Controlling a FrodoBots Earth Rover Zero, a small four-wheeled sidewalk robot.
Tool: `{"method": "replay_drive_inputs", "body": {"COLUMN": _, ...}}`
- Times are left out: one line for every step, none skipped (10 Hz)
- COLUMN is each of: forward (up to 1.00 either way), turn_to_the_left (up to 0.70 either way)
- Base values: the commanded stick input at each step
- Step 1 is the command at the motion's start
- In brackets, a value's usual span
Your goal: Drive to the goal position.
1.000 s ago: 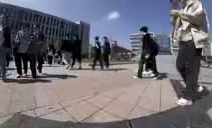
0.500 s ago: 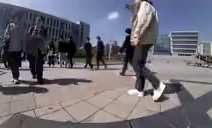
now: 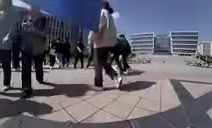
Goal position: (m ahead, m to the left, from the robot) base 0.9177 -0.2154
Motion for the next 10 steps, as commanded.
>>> {"method": "replay_drive_inputs", "body": {"forward": 0.0, "turn_to_the_left": -0.59}}
{"method": "replay_drive_inputs", "body": {"forward": 0.0, "turn_to_the_left": -0.32}}
{"method": "replay_drive_inputs", "body": {"forward": 0.0, "turn_to_the_left": -0.05}}
{"method": "replay_drive_inputs", "body": {"forward": 0.0, "turn_to_the_left": 0.0}}
{"method": "replay_drive_inputs", "body": {"forward": 0.24, "turn_to_the_left": 0.0}}
{"method": "replay_drive_inputs", "body": {"forward": 0.59, "turn_to_the_left": 0.0}}
{"method": "replay_drive_inputs", "body": {"forward": 0.93, "turn_to_the_left": 0.0}}
{"method": "replay_drive_inputs", "body": {"forward": 1.0, "turn_to_the_left": 0.0}}
{"method": "replay_drive_inputs", "body": {"forward": 1.0, "turn_to_the_left": 0.0}}
{"method": "replay_drive_inputs", "body": {"forward": 1.0, "turn_to_the_left": 0.0}}
